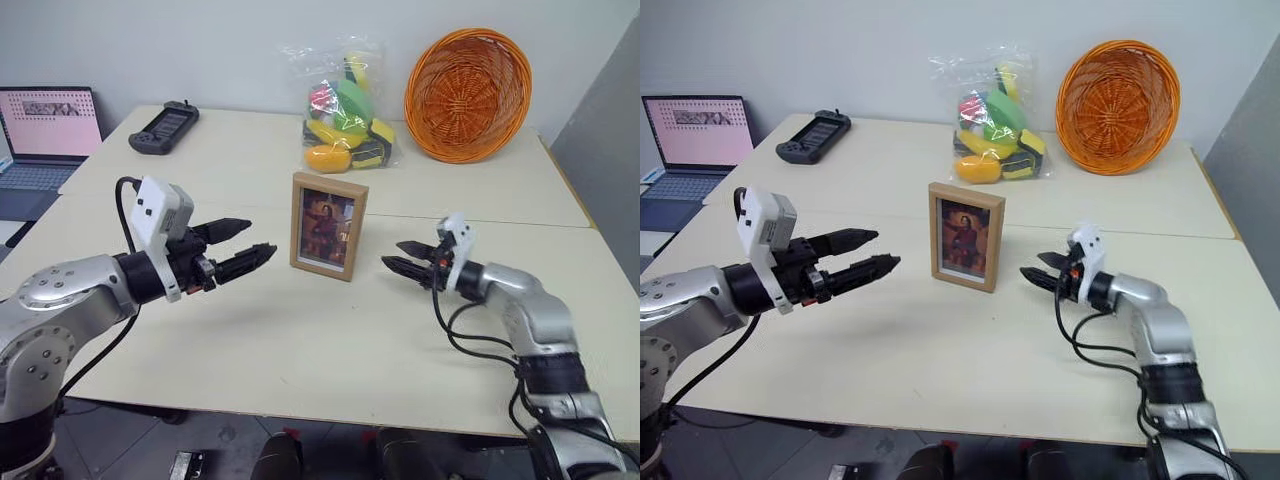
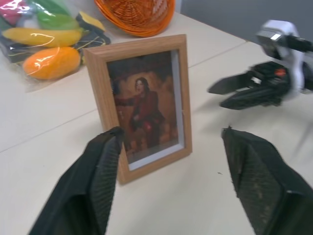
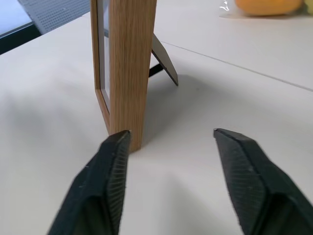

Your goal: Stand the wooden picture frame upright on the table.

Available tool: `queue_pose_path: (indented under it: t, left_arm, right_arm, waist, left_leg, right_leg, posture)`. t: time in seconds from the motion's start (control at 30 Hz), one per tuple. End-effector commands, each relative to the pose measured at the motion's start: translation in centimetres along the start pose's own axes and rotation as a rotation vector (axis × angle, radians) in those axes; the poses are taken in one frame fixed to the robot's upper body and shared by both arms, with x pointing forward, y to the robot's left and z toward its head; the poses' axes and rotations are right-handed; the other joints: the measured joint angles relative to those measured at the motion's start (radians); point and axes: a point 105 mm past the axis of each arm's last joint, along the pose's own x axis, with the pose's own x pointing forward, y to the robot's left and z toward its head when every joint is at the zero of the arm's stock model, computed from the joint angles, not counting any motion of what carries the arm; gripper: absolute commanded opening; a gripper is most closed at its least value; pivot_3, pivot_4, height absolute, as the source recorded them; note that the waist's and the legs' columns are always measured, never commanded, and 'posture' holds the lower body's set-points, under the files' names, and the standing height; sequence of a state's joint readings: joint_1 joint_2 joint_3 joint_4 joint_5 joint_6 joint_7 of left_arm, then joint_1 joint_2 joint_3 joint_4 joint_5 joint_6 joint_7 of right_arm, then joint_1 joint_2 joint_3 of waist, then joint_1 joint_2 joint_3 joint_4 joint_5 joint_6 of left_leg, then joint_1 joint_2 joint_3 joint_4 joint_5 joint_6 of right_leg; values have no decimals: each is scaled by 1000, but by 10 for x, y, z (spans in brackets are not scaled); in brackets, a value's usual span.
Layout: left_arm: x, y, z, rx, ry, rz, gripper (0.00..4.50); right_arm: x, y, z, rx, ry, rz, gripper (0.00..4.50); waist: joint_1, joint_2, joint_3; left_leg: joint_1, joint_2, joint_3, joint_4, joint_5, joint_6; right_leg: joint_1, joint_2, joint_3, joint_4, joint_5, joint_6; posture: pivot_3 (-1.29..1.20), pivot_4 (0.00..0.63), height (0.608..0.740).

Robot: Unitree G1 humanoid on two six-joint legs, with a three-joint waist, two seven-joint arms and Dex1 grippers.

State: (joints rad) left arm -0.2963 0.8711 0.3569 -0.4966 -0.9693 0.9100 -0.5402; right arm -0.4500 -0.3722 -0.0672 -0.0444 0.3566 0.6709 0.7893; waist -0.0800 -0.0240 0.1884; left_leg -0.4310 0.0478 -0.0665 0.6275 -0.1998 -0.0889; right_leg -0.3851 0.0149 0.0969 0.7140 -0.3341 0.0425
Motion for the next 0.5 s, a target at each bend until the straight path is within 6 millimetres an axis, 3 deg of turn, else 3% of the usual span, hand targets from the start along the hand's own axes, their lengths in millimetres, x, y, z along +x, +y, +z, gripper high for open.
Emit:
queue_pose_path:
  t: [0.03, 0.1, 0.23, 0.5]
  left_arm:
    - [3, 7, 12, 11, -49, 40, 2508]
    - [4, 9, 13, 0, -62, 46, 1973]
    - [5, 13, 12, 1, -85, 70, 1973]
    - [6, 11, -9, 1, -50, 65, 1973]
  right_arm:
    - [-7, 5, 13, 8, -48, -39, 2214]
    - [-10, 7, 14, 23, -61, -53, 2214]
    - [-17, 5, 12, 54, -87, -117, 2214]
    - [-42, 4, -8, 140, -91, -237, 2214]
  waist:
    - [-1, 0, 0]
    - [-1, 0, 0]
    - [0, 0, 0]
    - [3, 0, 0]
  left_leg:
    - [0, 0, 0, 0, 0, 0]
    - [0, 0, 0, 0, 0, 0]
    - [0, 0, 0, 0, 0, 0]
    - [0, 0, 0, -1, 0, 0]
  right_leg:
    - [0, 0, 0, 0, 0, 0]
    - [0, 0, 0, 0, 0, 0]
    - [0, 0, 0, 0, 0, 0]
    - [0, 0, 0, -1, 0, 0]
  posture:
    - [0, 150, 740]
    - [0, 150, 740]
    - [0, 150, 740]
    - [0, 150, 740]
